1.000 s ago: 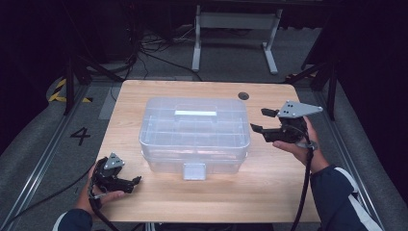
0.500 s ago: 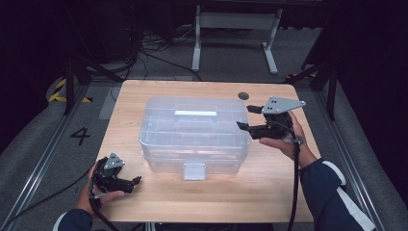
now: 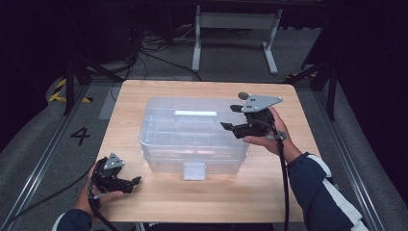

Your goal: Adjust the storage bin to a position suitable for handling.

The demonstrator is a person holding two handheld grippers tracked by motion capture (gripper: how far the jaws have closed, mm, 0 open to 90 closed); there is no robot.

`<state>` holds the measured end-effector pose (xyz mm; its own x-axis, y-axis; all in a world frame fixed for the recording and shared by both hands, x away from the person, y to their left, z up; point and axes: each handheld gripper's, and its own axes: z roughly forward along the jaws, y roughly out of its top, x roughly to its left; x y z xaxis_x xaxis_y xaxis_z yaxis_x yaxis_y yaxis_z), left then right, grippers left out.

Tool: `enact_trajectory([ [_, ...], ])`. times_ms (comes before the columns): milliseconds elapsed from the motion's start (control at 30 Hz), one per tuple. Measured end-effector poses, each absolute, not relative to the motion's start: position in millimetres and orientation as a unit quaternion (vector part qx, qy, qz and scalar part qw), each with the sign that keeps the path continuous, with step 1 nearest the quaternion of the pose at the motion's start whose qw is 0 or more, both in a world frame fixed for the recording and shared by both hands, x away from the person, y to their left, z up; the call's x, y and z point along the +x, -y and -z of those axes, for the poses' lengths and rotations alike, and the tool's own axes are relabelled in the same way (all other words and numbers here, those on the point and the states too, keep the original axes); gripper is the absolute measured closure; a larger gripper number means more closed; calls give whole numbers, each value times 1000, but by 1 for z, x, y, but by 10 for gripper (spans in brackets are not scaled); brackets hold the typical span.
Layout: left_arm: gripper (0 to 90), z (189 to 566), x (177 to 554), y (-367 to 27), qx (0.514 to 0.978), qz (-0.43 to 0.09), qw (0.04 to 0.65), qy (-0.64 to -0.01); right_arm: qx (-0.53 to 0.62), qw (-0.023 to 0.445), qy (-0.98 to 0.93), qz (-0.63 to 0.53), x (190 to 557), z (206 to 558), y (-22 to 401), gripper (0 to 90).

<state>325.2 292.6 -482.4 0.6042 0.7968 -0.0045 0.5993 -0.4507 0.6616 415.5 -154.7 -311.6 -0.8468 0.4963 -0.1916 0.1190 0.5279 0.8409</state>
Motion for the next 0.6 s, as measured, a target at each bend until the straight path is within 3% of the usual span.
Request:
enact_trajectory([
  [367, 32, 482, 325, -293, 837, -156, 318, -417, 172, 207, -855, -444, 426, 310, 135, 400],
  [600, 35, 482, 324, -293, 837, -157, 316, -418, 164, 191, -863, -439, 431, 311, 125, 534],
])
